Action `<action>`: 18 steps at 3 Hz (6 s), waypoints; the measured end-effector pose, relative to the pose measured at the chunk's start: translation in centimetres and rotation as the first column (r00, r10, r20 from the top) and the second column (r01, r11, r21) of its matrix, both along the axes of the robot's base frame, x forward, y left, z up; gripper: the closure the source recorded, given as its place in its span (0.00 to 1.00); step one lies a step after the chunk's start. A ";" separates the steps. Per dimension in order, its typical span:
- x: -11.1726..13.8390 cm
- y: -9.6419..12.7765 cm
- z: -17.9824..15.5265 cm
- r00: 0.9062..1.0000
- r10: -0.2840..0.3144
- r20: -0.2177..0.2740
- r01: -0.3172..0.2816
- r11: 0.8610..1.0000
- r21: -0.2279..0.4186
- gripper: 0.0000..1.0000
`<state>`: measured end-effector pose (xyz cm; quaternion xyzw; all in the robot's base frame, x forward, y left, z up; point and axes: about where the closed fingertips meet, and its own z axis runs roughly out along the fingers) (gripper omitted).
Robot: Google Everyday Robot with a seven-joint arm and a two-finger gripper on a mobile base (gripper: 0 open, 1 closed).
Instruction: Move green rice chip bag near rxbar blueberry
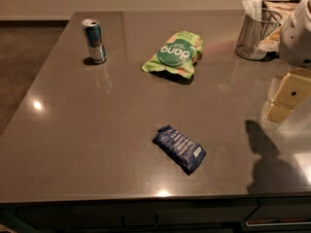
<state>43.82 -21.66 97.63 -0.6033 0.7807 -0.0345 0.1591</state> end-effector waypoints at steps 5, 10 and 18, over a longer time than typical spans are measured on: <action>12.0 3.3 -1.2 0.956 -0.282 -0.079 0.291 0.943 0.162 0.00; 24.7 9.3 -8.8 0.670 -0.707 -0.229 0.742 0.624 0.245 0.00; 25.6 9.4 -10.3 0.613 -0.744 -0.267 0.788 0.551 0.274 0.88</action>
Offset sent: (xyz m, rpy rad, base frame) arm 0.0210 0.0058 0.0003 0.0429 0.0819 -0.0794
